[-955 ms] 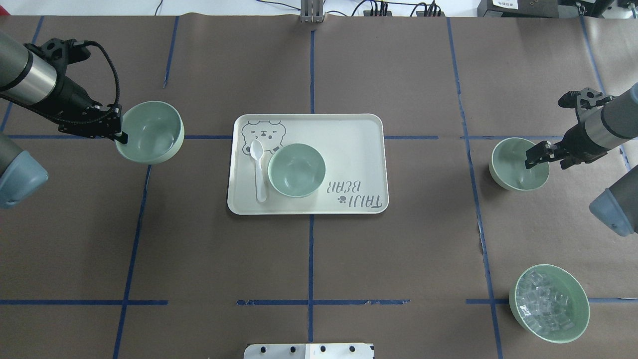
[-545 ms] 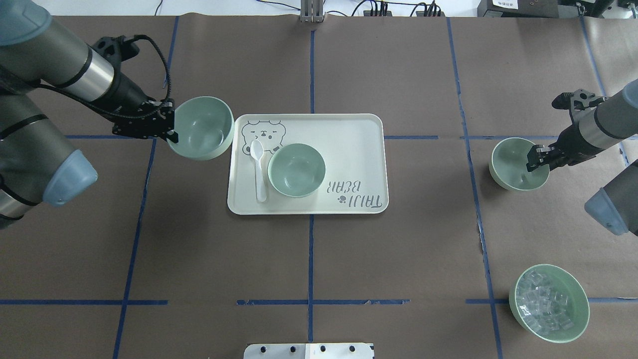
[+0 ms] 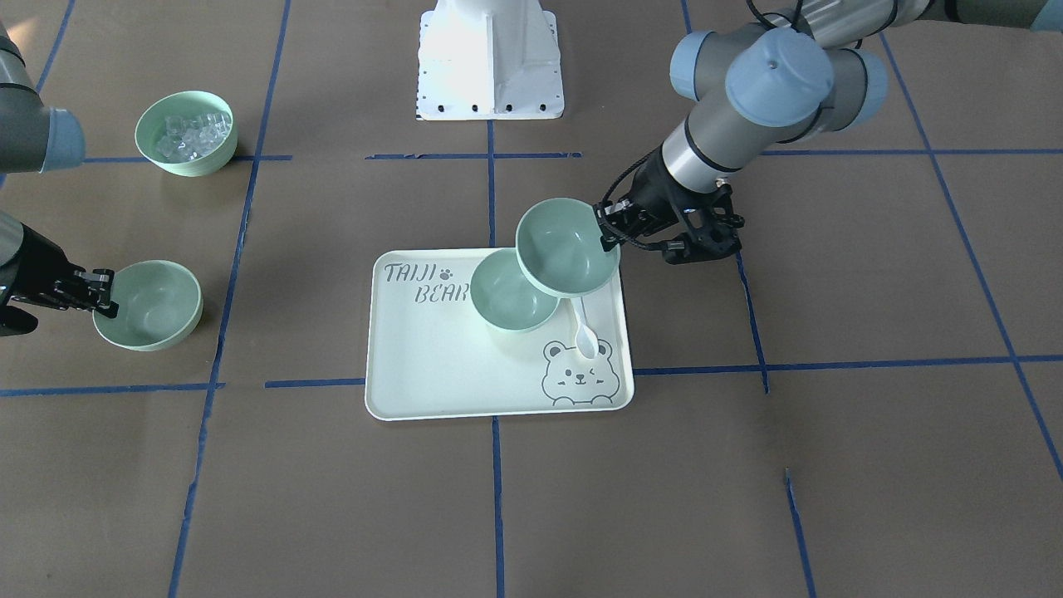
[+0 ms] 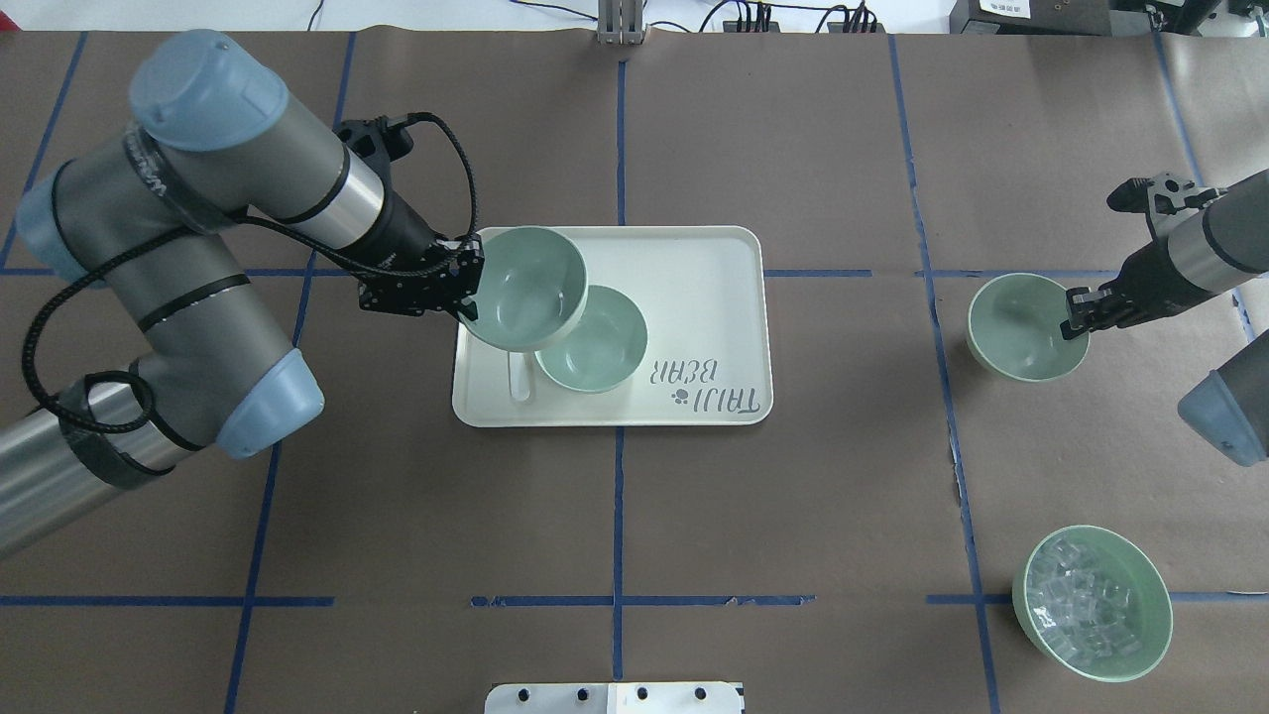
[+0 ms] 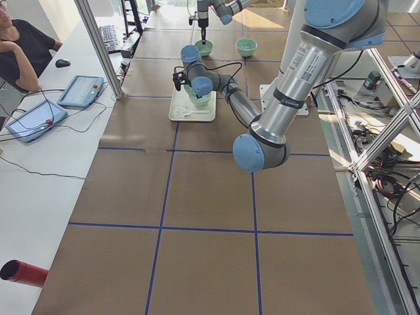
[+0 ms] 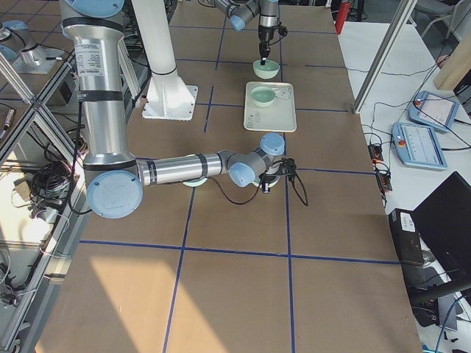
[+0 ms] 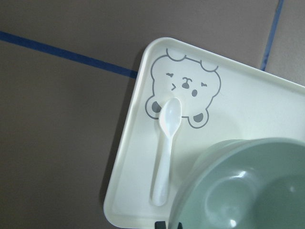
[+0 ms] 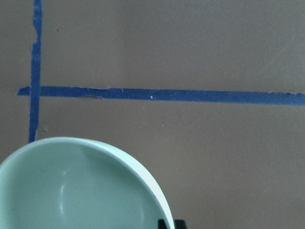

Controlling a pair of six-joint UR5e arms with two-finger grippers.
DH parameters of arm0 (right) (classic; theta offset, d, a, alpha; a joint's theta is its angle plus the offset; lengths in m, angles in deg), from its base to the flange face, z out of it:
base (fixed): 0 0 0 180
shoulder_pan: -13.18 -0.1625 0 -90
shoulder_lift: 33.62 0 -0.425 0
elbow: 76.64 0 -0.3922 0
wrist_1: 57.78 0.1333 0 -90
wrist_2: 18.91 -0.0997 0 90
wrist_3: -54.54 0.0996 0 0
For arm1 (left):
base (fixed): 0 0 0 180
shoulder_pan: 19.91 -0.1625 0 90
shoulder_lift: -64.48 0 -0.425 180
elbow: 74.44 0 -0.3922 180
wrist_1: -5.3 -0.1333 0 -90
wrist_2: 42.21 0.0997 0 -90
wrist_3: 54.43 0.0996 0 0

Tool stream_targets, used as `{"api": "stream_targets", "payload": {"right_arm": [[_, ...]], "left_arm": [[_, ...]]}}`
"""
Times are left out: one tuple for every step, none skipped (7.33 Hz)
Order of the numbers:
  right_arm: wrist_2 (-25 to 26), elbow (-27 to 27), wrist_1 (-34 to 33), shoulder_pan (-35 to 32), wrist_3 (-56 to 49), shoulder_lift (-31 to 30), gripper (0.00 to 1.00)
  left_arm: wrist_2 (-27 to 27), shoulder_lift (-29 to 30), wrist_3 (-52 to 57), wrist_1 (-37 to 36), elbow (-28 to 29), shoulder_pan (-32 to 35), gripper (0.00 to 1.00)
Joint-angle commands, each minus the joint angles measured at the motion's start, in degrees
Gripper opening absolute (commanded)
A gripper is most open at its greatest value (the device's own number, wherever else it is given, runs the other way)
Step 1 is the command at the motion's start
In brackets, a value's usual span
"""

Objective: Stack green bowls together

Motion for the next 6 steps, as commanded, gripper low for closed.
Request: {"api": "stream_targets", "payload": {"right_arm": [[-4.61, 0.5, 1.26, -4.93, -0.07, 0.35, 0.0], [-6.37, 0.51, 1.17, -6.35, -0.07, 1.14, 0.0], [-7.26, 0.51, 1.17, -7.14, -0.07, 1.84, 0.0], [-7.27, 0.51, 1.17, -7.24, 0.02, 1.85, 0.0], [-7.18, 0.51, 1.17, -7.24, 0.02, 1.94, 0.0], [-7.09, 0.51, 1.17, -7.24, 0.02, 2.02, 0.0]], "left_arm": [[6.54, 1.47, -2.04, 2.01, 1.37, -5.72, 0.0], [7.09, 2.25, -2.05, 2.12, 2.68, -6.18, 0.0], [7.44, 3.04, -2.05, 2.29, 4.08, -6.27, 0.0], [8.57, 3.05, -2.13, 4.56, 5.58, -6.18, 0.0], [9.02, 3.05, -2.13, 5.45, 6.46, -6.27, 0.0], [9.11, 2.87, -2.05, 5.46, 6.56, -6.18, 0.0]]}}
